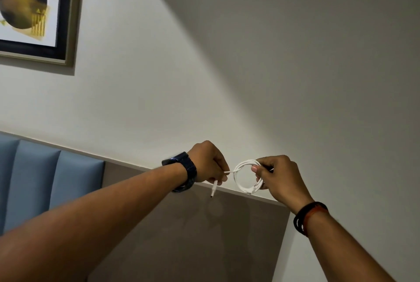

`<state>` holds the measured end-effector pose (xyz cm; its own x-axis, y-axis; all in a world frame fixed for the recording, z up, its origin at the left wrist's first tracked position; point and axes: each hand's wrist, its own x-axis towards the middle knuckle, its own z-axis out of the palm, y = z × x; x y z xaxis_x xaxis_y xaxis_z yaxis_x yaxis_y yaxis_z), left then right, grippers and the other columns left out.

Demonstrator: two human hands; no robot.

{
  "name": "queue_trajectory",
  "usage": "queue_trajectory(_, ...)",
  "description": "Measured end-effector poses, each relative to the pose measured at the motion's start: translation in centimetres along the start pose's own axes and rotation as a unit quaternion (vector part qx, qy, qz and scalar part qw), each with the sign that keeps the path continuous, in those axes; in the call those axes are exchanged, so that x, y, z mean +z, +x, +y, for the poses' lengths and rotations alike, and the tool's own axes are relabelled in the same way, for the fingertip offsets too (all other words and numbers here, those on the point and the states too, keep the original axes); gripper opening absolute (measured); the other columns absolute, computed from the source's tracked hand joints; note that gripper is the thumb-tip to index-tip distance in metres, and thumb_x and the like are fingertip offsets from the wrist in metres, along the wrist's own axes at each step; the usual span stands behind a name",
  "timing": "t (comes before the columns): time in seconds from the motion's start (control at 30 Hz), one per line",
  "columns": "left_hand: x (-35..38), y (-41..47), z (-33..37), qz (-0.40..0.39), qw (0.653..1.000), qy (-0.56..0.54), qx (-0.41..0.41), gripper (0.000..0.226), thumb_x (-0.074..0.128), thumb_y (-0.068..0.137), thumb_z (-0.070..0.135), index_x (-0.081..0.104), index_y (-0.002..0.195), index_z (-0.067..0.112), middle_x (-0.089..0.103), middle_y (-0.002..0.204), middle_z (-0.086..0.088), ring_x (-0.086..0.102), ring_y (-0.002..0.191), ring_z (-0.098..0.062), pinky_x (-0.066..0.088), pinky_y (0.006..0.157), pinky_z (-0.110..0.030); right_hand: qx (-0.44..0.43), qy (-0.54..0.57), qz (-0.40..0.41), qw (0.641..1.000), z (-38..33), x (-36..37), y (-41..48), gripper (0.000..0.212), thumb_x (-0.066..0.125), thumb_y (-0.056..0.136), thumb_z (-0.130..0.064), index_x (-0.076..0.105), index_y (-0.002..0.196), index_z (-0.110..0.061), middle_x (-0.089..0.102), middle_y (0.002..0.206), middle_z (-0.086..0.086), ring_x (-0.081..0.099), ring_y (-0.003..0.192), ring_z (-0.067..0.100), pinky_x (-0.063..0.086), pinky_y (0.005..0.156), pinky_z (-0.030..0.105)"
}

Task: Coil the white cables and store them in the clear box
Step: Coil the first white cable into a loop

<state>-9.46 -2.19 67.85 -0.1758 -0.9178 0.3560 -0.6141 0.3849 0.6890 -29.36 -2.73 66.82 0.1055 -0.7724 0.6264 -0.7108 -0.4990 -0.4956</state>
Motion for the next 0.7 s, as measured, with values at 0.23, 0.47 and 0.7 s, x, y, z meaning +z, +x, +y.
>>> queue_trajectory(0.23,-2.2,0.6,-2.1,0.087,0.994,0.037,0.06,0.009,0.073,0.077,0.012,0.076,0.073,0.02,0.072,0.063,0.003,0.061,0.054,0.002,0.05,0.064,-0.015,-0.008,0.075,-0.034,0.997,-0.7,-0.1,-0.2,0.016,0.062,0.088,-0.008,0.07,0.076,-0.003,0.065,0.069,0.02,0.069,0.06,0.021,0.06,0.058,0.024)
queue_trajectory(0.47,0.2,1.1,-3.3,0.203,0.967,-0.124,0.085,0.013,0.076,0.076,0.015,0.078,0.089,0.016,0.06,0.09,-0.003,0.054,0.078,-0.013,0.047,0.063,-0.02,0.073,0.293,-0.08,0.95,-2.0,-0.6,-0.4,0.014,0.063,0.088,-0.008,0.076,0.085,-0.011,0.066,0.065,0.011,0.069,0.064,0.023,0.06,0.062,0.031)
queue_trajectory(0.7,3.3,1.2,-2.6,0.195,0.944,-0.262,0.044,0.017,0.061,0.089,0.013,0.074,0.1,0.014,0.074,0.09,-0.001,0.07,0.082,-0.014,0.055,0.068,-0.014,0.086,0.303,-0.051,0.948,-2.4,0.1,-0.5,0.013,0.064,0.087,-0.009,0.076,0.086,-0.013,0.069,0.066,0.011,0.071,0.066,0.024,0.058,0.059,0.028)
